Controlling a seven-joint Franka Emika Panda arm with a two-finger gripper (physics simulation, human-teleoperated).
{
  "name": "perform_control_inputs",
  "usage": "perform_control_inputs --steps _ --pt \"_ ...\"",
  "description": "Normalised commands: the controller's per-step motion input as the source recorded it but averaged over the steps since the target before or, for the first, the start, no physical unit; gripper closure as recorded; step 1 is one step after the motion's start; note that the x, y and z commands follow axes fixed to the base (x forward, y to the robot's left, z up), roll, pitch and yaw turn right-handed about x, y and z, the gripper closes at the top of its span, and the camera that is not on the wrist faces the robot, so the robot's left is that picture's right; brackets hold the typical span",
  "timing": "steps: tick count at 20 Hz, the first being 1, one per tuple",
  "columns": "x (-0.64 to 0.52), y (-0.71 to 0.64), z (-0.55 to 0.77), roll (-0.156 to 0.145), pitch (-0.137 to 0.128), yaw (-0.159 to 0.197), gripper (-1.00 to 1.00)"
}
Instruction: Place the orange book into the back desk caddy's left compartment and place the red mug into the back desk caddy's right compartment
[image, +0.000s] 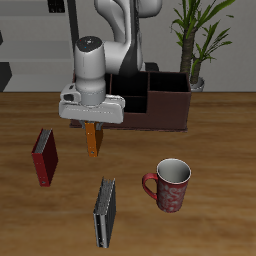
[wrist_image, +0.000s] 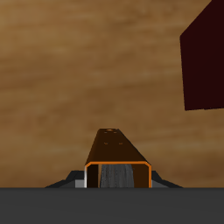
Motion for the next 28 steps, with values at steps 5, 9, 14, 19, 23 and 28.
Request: perform_control_inputs --steps 5,9,14,19,23,28 --pt "-0.03 -0.05 0.23 -0.008 -0.018 -0.01 1.0" --pt "-0.1 0.05 0.55 0.001 -0.046 -0.01 1.0" --pt "-0.21 0.07 0.72 0.001 -0.045 0.007 1.0" --pt "-0.28 -0.06 0.58 -0.01 -0.021 -0.002 1.0" --pt "-0.35 -0.09 0.25 -0.004 0.017 -0.034 1.0" --pt "-0.38 -0.06 0.1 -0.01 -0.003 0.024 1.0"
